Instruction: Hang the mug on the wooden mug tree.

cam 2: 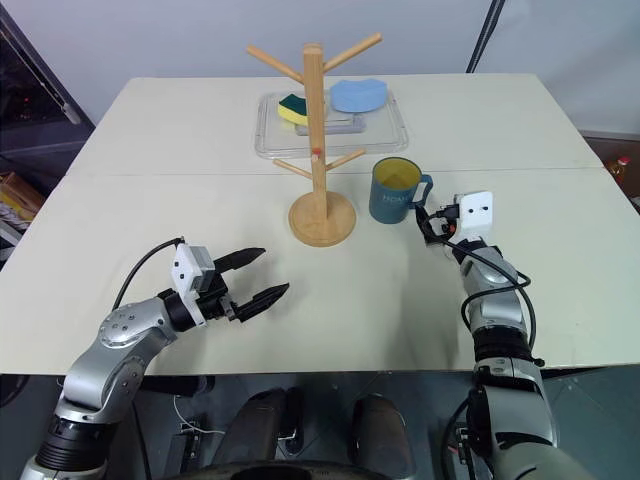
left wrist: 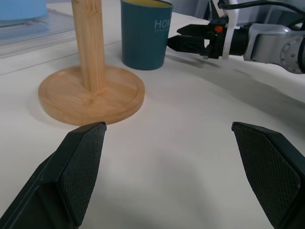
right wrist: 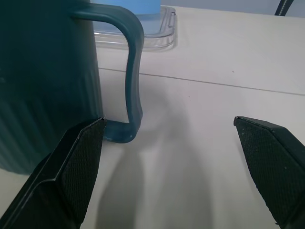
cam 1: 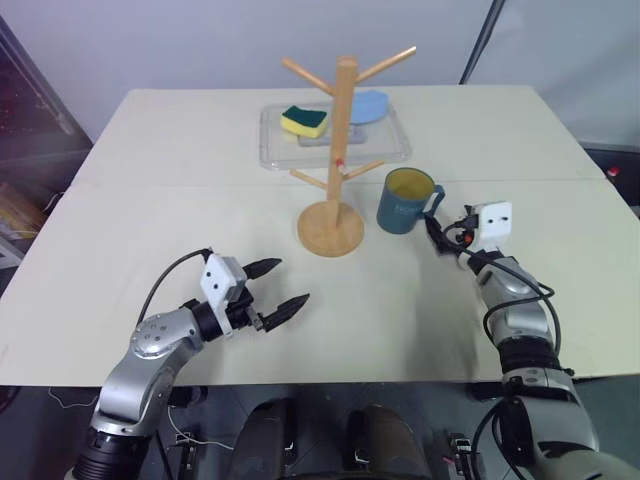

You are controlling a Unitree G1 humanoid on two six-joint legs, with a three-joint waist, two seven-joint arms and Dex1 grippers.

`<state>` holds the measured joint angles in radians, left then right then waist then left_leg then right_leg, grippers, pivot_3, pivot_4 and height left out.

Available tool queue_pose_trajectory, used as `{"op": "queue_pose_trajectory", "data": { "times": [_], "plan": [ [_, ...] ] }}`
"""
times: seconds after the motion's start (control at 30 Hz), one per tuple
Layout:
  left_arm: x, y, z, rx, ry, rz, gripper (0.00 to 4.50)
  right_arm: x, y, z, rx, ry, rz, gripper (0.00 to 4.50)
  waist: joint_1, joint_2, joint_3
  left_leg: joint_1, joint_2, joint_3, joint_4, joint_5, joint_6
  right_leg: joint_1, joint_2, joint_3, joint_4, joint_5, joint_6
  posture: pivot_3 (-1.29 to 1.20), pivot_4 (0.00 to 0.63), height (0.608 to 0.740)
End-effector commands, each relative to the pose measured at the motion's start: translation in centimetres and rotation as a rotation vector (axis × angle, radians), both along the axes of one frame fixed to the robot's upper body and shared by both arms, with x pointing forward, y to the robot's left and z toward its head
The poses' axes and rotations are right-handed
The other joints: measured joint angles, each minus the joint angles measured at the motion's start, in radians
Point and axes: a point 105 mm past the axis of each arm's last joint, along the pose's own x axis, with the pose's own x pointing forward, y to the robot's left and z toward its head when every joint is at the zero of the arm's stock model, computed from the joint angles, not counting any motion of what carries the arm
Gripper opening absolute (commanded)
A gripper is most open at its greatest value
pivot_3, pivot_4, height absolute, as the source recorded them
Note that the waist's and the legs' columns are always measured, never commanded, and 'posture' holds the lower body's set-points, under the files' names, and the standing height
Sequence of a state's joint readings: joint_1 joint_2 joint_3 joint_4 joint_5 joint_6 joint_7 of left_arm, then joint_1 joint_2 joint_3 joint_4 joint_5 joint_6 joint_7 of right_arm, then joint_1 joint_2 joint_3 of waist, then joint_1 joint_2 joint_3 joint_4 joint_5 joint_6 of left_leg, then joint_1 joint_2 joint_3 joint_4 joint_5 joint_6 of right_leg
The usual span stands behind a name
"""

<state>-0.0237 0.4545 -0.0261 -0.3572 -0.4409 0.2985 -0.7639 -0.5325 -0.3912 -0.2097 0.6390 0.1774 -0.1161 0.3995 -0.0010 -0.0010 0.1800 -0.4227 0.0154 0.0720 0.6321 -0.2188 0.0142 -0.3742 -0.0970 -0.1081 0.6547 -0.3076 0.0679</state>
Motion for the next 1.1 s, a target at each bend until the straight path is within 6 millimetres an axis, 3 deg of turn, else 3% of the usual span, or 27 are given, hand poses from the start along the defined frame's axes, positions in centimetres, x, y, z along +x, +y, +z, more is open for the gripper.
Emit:
{"op": "queue_pose_trajectory", "data": {
  "times": [0.03,0.1,0.2,0.43,0.67,0.83,0.97,1.1],
  "plan": [
    [-0.1,-0.7,1.3,-0.008,-0.053,-0.027,4.50,0.7,0.2,1.6,-0.012,-0.057,0.013,4.47,-0.008,0.000,0.000,0.000,0.000,0.000,0.000,0.000,0.000,0.000,0.000,0.000,0.000,0.000,0.000,0.00,0.150,0.740],
    [0.0,-0.7,1.3,-0.006,-0.055,-0.025,4.50,1.0,0.5,1.6,-0.006,-0.055,0.033,4.47,-0.011,0.000,0.000,0.000,0.000,0.000,0.000,0.000,0.000,0.000,0.000,0.000,0.000,0.000,0.000,0.00,0.150,0.740],
    [0.1,-0.6,1.3,-0.004,-0.057,-0.021,4.50,1.3,0.8,1.6,0.004,-0.052,0.056,3.67,-0.012,0.000,0.000,0.000,0.000,0.000,0.000,0.002,-0.004,0.000,0.000,0.000,0.000,0.000,0.000,0.00,0.150,0.740],
    [0.2,-0.4,1.3,0.000,-0.063,-0.004,4.50,1.3,1.9,1.4,0.028,-0.051,0.122,0.05,-0.012,0.000,0.000,0.000,0.000,0.000,0.000,0.002,-0.003,0.000,0.000,0.001,0.000,0.000,0.000,0.00,0.150,0.740],
    [0.3,0.0,1.2,0.004,-0.066,0.012,4.50,0.8,2.9,1.9,0.038,-0.078,0.175,0.05,-0.012,0.000,0.000,0.001,0.000,0.001,0.000,0.002,-0.003,0.000,0.000,0.001,0.000,0.000,0.000,0.00,0.150,0.740],
    [0.3,0.3,1.2,0.005,-0.068,0.029,4.50,-0.4,2.9,3.2,-0.060,-0.134,0.190,0.05,-0.011,0.000,0.000,0.001,0.000,0.001,0.000,0.001,-0.002,0.000,0.000,0.001,0.000,0.000,0.000,0.00,0.150,0.740],
    [0.5,0.9,1.1,0.017,-0.075,0.059,4.50,-3.2,4.4,4.9,-0.262,-0.212,0.295,0.05,-0.009,0.000,0.000,0.000,0.000,0.001,0.000,0.000,0.000,0.000,-0.001,0.002,0.000,0.000,0.000,0.00,0.150,0.740],
    [1.1,2.2,1.1,0.025,-0.083,0.108,4.50,-7.3,7.1,6.5,-0.482,-0.277,0.440,0.05,-0.011,0.001,0.000,0.001,0.000,0.001,-0.001,0.000,0.000,-0.001,-0.001,0.002,0.000,0.000,0.000,0.00,0.150,0.740]
  ]
}}
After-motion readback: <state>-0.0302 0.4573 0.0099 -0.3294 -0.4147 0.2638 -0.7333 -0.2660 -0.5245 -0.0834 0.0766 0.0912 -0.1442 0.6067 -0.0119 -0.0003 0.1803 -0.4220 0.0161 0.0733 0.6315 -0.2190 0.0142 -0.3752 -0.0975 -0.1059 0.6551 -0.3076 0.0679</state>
